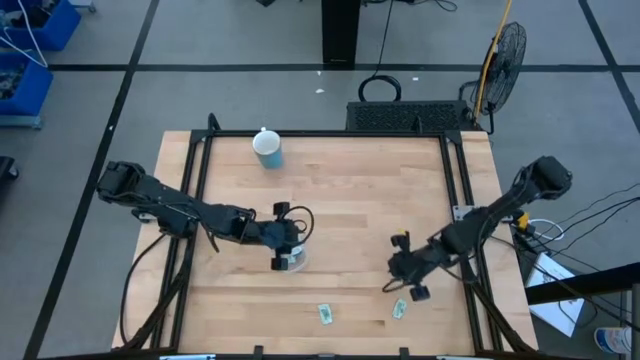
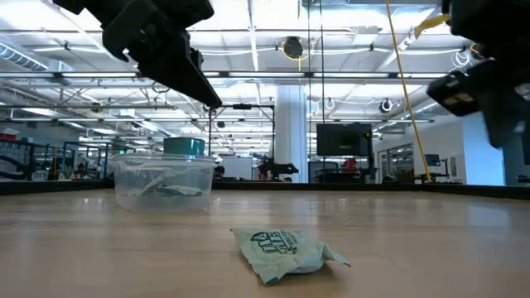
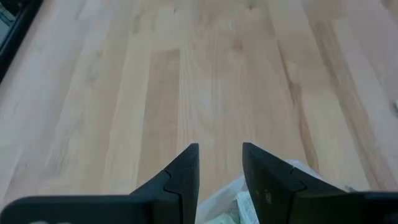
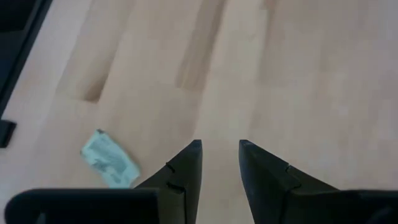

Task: Pick and place Stevia / Truvia into bins
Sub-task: Put the stevia packet into the transparent container

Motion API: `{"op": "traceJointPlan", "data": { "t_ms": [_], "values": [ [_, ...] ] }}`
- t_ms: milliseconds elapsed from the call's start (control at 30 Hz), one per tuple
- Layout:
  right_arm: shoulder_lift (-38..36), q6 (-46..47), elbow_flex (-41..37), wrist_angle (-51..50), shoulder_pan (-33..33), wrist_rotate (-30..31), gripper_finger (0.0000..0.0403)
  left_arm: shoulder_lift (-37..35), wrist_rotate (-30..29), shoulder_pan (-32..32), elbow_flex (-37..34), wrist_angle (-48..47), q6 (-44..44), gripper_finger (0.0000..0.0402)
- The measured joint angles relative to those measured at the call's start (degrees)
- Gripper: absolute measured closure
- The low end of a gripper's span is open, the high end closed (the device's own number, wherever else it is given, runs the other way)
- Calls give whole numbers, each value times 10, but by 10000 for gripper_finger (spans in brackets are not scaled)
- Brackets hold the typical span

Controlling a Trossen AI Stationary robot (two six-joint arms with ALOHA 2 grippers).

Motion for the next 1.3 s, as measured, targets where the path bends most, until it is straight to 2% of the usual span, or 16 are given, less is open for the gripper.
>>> {"op": "traceJointPlan", "data": {
  "t_ms": [267, 467, 567, 767, 1000, 1133, 1300],
  "values": [
    [41, 99, -20, 76, 56, -3, 305, 0, 0, 0, 0, -13, 5, 273],
    [69, 183, -21, 116, 118, -44, 305, 0, 0, 0, 0, -21, 22, 273],
    [87, 179, -21, 136, 149, -38, 305, 0, -1, 1, 0, -18, 61, 273],
    [136, 146, -21, 143, 179, 48, 305, 0, -2, 14, 0, -7, 108, 273],
    [147, 129, -21, 141, 176, 64, 308, 0, -2, 36, 0, -6, 120, 273],
    [147, 74, -21, 141, 165, 63, 332, 0, -2, 46, 0, -5, 120, 273],
    [147, 40, -21, 142, 111, 63, 389, 0, -2, 53, 0, -5, 119, 273]
  ]
}}
